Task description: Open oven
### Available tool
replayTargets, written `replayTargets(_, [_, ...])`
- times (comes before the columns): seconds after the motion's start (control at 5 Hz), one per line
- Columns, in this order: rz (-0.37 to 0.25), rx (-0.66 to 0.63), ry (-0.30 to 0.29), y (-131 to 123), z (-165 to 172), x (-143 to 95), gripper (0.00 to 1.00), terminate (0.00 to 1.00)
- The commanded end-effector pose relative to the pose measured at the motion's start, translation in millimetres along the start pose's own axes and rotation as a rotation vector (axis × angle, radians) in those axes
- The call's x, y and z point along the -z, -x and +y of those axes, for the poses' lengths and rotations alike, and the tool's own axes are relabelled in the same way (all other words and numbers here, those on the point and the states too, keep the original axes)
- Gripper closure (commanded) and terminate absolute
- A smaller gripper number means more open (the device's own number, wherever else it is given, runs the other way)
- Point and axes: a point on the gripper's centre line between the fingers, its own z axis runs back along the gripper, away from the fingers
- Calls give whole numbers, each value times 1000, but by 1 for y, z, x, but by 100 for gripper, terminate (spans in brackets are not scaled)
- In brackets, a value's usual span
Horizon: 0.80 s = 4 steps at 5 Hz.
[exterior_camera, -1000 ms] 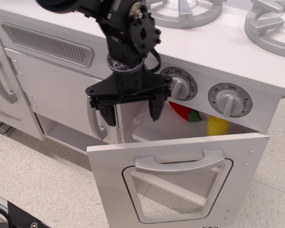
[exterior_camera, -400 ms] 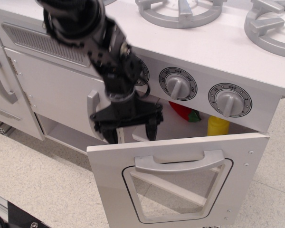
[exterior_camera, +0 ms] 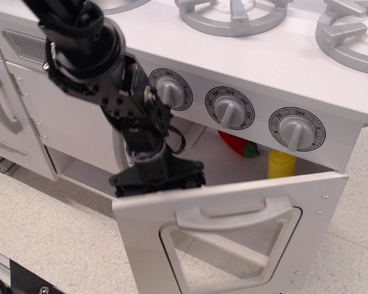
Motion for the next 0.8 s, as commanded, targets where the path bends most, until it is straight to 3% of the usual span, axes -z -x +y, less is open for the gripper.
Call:
replayTargets(0.0, [57,83,-27,50,-15,-1,0,0])
replayTargets(0.4, [166,262,49,119,-61,-19,0,0])
replayTargets(0.6, [167,377,54,135,-76,-25,0,0])
